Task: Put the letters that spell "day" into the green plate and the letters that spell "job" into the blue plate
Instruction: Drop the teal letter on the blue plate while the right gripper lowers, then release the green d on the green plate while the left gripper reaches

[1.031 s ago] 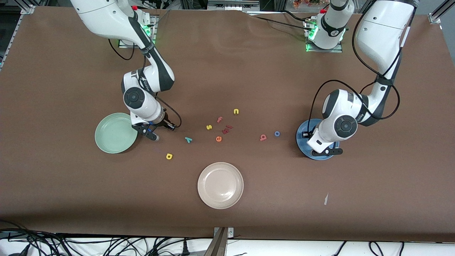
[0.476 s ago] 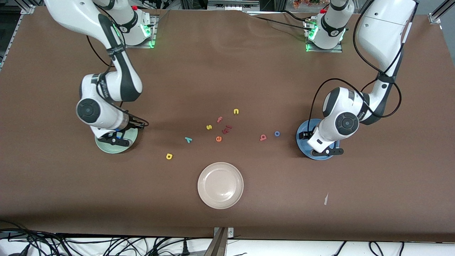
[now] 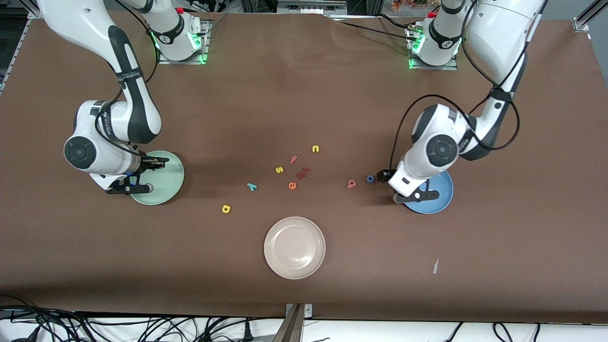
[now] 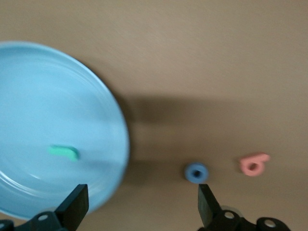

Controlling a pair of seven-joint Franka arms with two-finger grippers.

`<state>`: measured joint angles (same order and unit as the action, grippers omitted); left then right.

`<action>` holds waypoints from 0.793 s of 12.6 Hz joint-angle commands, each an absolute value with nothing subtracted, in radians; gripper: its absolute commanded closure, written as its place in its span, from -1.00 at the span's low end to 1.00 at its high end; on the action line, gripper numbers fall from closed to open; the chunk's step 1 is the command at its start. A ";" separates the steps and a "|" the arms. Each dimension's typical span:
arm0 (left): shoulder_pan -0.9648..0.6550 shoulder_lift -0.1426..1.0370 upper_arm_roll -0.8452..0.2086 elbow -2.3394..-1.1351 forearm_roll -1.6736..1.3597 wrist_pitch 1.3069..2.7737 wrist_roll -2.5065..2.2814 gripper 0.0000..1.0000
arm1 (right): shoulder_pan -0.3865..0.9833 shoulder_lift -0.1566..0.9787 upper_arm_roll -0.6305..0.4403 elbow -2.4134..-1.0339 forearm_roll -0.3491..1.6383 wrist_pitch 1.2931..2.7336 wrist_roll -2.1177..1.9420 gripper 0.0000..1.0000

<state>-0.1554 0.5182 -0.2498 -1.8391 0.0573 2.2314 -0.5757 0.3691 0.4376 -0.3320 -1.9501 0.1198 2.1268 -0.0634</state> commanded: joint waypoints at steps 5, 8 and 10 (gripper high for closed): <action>-0.213 0.584 -0.256 -1.838 0.067 2.302 -0.732 -0.44 | 0.474 0.437 -0.321 -1.887 0.245 2.094 0.071 -1.00; -0.206 0.601 -0.256 -1.844 0.066 2.359 -0.733 -0.04 | 0.570 0.507 -0.321 -1.778 0.248 2.095 0.277 -1.00; -0.206 0.614 -0.255 -1.847 0.067 2.385 -0.735 -0.05 | 0.612 0.560 -0.321 -1.723 0.299 2.105 0.353 -1.00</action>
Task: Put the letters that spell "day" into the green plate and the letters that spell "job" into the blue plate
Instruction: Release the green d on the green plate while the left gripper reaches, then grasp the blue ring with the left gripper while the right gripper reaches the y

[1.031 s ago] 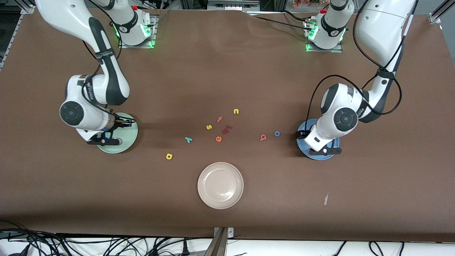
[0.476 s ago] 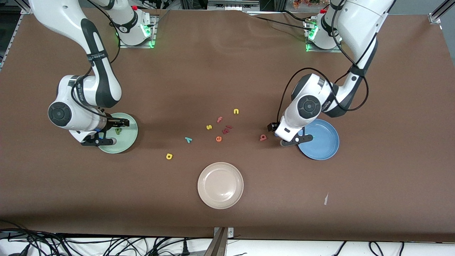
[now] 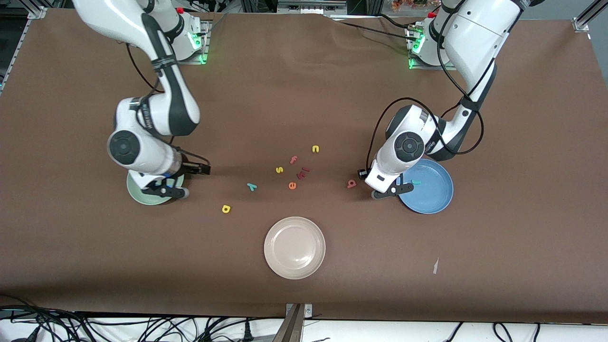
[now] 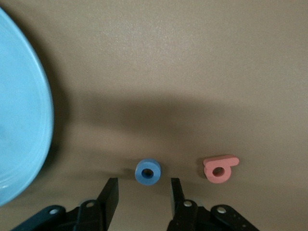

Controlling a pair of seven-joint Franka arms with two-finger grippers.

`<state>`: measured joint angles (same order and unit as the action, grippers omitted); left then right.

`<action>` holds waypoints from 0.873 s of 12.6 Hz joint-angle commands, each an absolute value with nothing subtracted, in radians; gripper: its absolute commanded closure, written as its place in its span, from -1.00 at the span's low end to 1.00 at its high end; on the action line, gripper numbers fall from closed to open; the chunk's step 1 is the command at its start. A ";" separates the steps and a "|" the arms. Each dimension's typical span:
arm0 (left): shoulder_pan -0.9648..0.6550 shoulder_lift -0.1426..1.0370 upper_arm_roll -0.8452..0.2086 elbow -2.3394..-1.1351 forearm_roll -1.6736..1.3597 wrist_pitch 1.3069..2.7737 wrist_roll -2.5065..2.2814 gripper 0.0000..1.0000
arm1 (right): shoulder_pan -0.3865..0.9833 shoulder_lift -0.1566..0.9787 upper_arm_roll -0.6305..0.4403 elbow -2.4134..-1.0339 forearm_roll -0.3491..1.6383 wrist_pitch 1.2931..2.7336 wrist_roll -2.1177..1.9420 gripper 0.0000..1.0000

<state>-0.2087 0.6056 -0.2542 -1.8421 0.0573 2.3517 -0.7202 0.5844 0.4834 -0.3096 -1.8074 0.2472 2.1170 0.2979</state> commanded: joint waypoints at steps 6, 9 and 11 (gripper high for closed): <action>-0.204 0.638 -0.253 -1.865 0.074 2.450 -0.733 -0.06 | 0.709 0.687 -0.321 -1.661 0.304 2.248 0.166 -1.00; -0.206 0.641 -0.252 -1.876 0.075 2.453 -0.733 -0.03 | 0.722 0.706 -0.319 -1.661 0.305 2.283 0.025 -1.00; -0.206 0.646 -0.252 -1.878 0.075 2.453 -0.733 0.32 | 0.724 0.706 -0.304 -1.658 0.308 2.284 -0.087 -1.00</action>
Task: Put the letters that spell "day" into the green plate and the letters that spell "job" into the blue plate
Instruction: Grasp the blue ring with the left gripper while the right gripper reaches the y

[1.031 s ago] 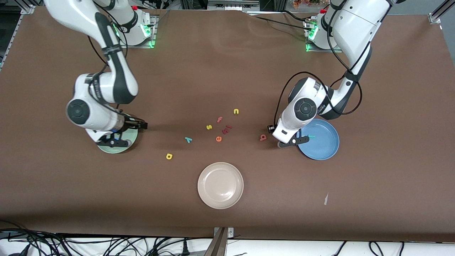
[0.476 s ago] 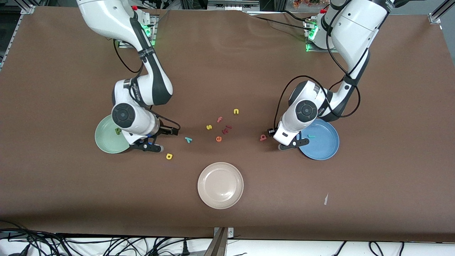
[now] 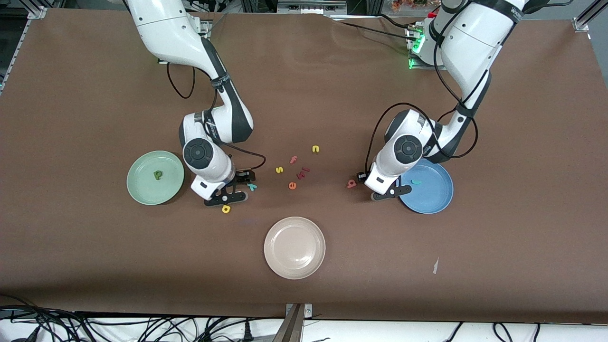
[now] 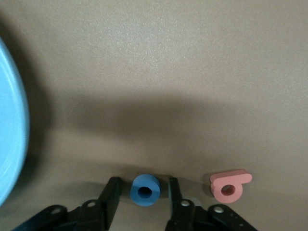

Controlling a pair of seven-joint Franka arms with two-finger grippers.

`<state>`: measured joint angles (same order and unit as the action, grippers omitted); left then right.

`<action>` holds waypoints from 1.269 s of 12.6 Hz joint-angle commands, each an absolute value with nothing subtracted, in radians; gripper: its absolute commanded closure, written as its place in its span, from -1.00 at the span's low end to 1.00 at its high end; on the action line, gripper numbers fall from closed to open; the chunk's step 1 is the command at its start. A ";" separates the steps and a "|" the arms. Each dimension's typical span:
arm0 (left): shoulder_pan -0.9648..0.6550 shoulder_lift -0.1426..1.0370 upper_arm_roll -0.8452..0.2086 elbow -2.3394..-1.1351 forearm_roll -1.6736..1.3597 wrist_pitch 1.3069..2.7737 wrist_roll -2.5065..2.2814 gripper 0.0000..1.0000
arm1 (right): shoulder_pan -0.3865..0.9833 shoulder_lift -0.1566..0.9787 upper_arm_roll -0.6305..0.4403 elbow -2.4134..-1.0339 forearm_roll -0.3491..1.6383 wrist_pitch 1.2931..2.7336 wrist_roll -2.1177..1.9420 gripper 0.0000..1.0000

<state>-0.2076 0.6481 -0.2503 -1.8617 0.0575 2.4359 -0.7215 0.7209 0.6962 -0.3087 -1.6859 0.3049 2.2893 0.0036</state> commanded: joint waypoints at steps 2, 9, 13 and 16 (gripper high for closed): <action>-0.204 0.643 -0.252 -1.878 0.075 2.453 -0.735 0.75 | 0.724 0.709 -0.284 -1.654 0.304 2.284 -0.136 -1.00; -0.196 0.556 -0.253 -1.850 0.075 2.291 -0.727 0.85 | 0.765 0.741 -0.278 -1.655 0.238 2.333 -0.285 -1.00; -0.115 0.468 -0.250 -1.855 0.077 2.136 -0.583 0.83 | 0.776 0.761 -0.278 -1.655 0.183 2.370 -0.287 -0.99; 0.013 0.448 -0.250 -1.856 0.075 2.088 -0.343 0.82 | 0.770 0.770 -0.278 -1.654 0.186 2.376 -0.307 -0.84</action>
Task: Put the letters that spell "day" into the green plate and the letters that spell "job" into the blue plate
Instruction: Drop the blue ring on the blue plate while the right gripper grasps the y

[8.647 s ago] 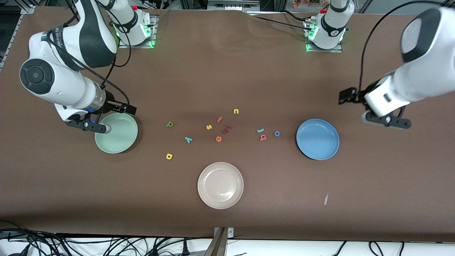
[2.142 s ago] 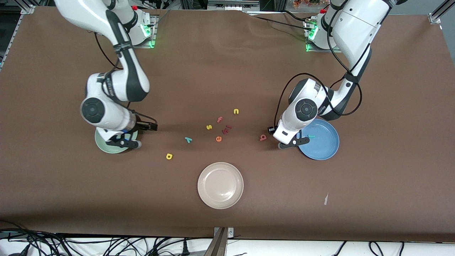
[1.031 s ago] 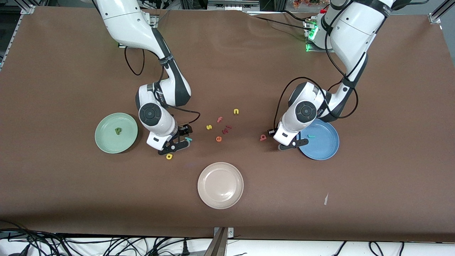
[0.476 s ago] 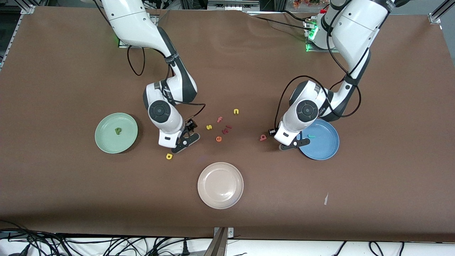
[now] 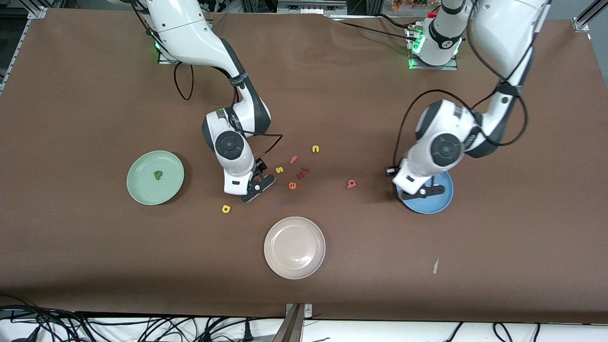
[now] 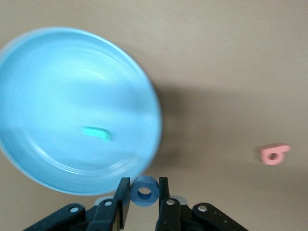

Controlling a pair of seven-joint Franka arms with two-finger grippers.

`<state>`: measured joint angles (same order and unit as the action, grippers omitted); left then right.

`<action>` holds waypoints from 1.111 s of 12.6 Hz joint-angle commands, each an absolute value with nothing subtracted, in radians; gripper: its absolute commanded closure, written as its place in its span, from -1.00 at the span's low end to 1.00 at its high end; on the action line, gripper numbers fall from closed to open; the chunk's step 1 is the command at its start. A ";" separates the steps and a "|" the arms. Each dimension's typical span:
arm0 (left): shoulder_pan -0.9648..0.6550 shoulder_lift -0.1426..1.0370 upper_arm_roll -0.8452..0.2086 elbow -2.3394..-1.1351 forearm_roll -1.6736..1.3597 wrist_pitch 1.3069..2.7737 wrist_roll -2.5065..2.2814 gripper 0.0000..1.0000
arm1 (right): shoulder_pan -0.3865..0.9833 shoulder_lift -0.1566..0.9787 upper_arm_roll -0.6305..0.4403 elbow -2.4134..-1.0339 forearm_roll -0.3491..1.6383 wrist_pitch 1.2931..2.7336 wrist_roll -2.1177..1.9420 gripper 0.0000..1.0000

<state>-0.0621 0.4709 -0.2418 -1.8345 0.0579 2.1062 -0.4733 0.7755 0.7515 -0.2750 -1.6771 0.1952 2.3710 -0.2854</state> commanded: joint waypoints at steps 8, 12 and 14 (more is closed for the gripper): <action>0.069 0.523 -0.249 -1.891 0.078 2.095 -0.296 0.82 | 0.773 0.787 -0.278 -1.615 0.201 2.378 -0.288 -0.25; 0.101 0.551 -0.250 -1.925 0.080 2.157 -0.252 0.72 | 0.776 0.793 -0.278 -1.614 0.232 2.379 -0.278 -0.06; 0.101 0.551 -0.250 -1.925 0.080 2.157 -0.252 -0.01 | 0.775 0.795 -0.278 -1.614 0.239 2.379 -0.278 -0.02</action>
<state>0.0891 0.5588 -0.2408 -1.9115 0.0579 2.1418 -0.2715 0.7746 0.7680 -0.2761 -1.6429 0.2178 2.3770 -0.2819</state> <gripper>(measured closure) 0.722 0.471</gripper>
